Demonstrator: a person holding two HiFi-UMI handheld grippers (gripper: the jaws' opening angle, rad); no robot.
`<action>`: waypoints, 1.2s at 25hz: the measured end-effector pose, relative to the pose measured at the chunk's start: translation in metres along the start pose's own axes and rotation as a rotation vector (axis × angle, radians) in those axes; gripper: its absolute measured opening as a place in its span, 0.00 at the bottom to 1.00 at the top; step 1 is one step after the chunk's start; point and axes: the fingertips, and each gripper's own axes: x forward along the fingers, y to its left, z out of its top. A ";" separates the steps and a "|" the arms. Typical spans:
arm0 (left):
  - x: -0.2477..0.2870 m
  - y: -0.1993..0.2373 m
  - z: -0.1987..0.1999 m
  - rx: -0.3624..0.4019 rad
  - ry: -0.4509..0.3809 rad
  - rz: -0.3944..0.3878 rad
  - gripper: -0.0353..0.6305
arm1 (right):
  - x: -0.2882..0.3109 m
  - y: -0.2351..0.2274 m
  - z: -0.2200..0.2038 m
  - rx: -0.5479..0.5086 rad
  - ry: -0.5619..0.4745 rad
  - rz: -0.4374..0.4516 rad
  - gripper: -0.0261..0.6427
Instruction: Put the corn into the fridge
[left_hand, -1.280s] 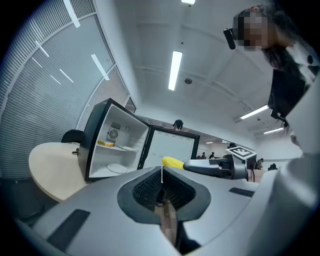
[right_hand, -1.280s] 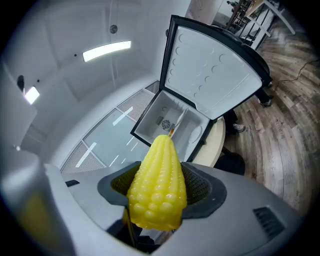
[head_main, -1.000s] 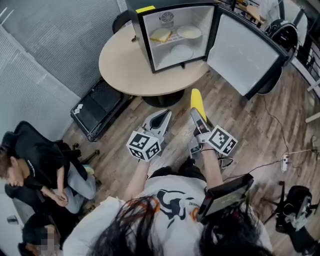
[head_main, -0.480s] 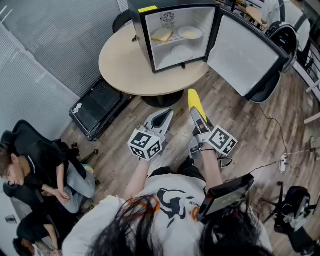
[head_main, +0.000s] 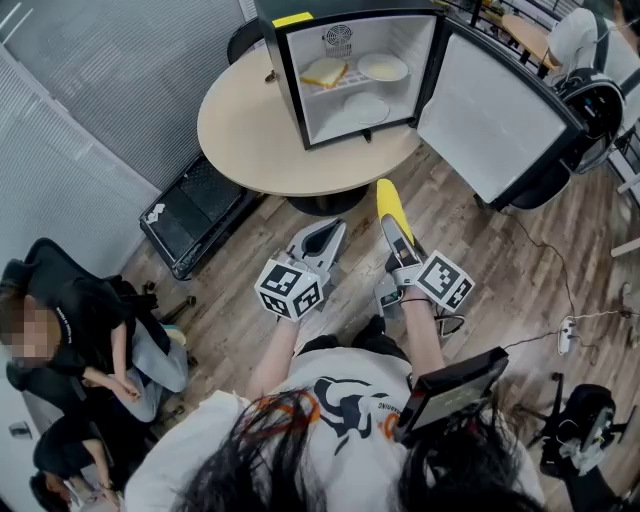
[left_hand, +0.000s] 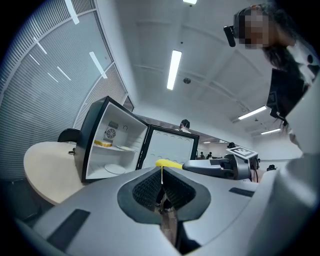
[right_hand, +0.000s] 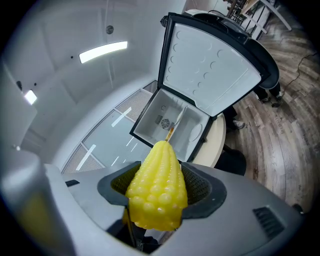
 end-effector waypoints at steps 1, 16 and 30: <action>0.005 0.002 0.000 -0.002 0.002 0.004 0.07 | 0.003 -0.003 0.004 0.003 0.003 -0.001 0.43; 0.078 0.007 -0.002 0.000 0.011 0.043 0.07 | 0.034 -0.039 0.064 0.013 0.044 0.009 0.43; 0.121 0.000 -0.012 0.002 0.020 0.110 0.07 | 0.051 -0.069 0.096 0.031 0.116 0.043 0.43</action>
